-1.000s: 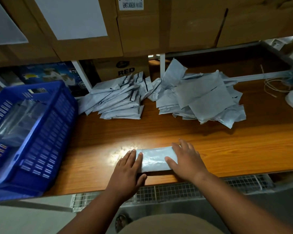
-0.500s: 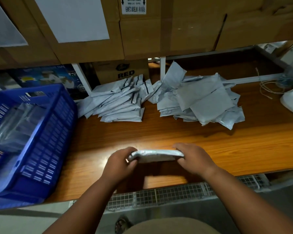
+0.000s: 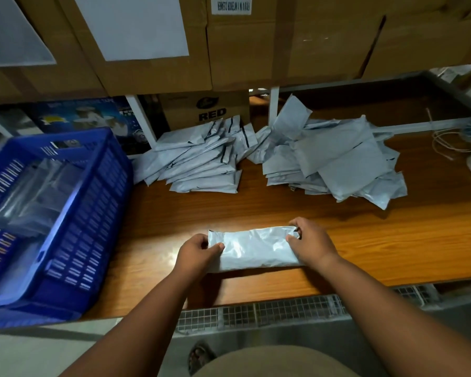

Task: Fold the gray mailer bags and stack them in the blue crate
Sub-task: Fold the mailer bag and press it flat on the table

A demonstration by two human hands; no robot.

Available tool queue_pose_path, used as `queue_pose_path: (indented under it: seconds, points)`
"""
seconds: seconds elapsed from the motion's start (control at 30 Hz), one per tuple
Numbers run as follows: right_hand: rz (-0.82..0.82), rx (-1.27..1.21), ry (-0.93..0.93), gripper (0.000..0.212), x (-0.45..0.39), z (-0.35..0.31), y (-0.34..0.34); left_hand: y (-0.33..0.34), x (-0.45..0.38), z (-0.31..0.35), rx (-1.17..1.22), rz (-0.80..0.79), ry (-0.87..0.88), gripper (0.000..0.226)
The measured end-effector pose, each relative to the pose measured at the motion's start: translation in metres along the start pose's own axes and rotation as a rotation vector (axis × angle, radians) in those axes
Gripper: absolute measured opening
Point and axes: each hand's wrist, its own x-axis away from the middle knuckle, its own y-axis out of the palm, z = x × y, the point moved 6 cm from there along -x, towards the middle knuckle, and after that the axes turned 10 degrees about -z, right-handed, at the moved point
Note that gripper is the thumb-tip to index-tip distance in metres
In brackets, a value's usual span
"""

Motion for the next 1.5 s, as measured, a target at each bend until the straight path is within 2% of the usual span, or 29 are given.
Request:
queue_pose_path:
  seconds: [0.1, 0.23, 0.3, 0.37, 0.43, 0.5, 0.53, 0.63, 0.7, 0.83, 1.0, 1.07, 1.13, 1.3, 1.4, 1.5]
  points:
    - [0.024, 0.023, -0.039, 0.035, 0.004, -0.003, -0.001, -0.001, 0.005, 0.001, -0.056, 0.033, 0.05, 0.018]
    - [0.113, 0.334, -0.154, 0.03, 0.021, -0.02, 0.003, 0.002, 0.019, -0.004, -0.066, 0.018, 0.071, 0.02]
    - [0.067, 0.405, -0.175, 0.033, 0.022, -0.03, 0.008, 0.003, 0.024, -0.003, -0.05, -0.012, 0.118, 0.018]
    - [0.008, 0.319, -0.176, 0.047, 0.02, -0.036, 0.004, -0.003, 0.031, 0.01, -0.159, 0.045, 0.277, 0.024]
    - [-0.018, 0.228, -0.265, 0.055, 0.018, -0.041, -0.008, -0.012, 0.043, 0.031, -0.336, 0.152, 0.542, 0.036]
    - [-0.021, 0.256, -0.399, 0.049, 0.023, -0.048, -0.02, -0.015, 0.053, 0.04, -0.52, 0.19, 0.768, 0.028]
    - [-0.004, 0.317, -0.466, 0.043, 0.026, -0.051, -0.025, -0.014, 0.055, 0.038, -0.593, 0.175, 0.82, 0.023]
    - [0.021, 0.545, -0.623, 0.023, 0.038, -0.054, -0.017, -0.013, 0.052, 0.016, -0.718, 0.08, 0.796, 0.033]
    - [-0.035, 0.635, -0.656, 0.019, 0.046, -0.041, 0.005, -0.007, 0.059, 0.006, -0.785, -0.005, 0.809, 0.028]
    - [-0.087, 0.543, -0.57, 0.046, 0.06, -0.012, 0.03, 0.001, 0.068, -0.013, -0.913, -0.107, 0.76, 0.035]
    - [0.033, 0.515, -0.494, 0.037, 0.055, -0.023, 0.025, 0.005, 0.062, -0.002, -0.999, 0.032, 0.666, 0.042]
    - [0.061, 0.484, -0.373, 0.044, 0.045, -0.026, 0.021, 0.021, 0.059, 0.02, -1.007, 0.085, 0.699, 0.045]
    - [0.019, 0.51, -0.262, 0.054, 0.037, -0.027, 0.024, 0.048, 0.048, 0.039, -1.058, 0.091, 0.715, 0.049]
    - [-0.016, 0.529, -0.231, 0.063, 0.024, -0.038, 0.032, 0.107, 0.006, 0.065, -1.098, -0.025, 0.567, 0.057]
    - [-0.08, 0.479, -0.187, 0.062, 0.013, -0.033, 0.043, 0.127, -0.008, 0.056, -1.175, -0.116, 0.509, 0.064]
    - [-0.094, 0.499, -0.206, 0.061, 0.011, -0.026, 0.055, 0.135, -0.012, 0.046, -1.22, -0.123, 0.496, 0.065]
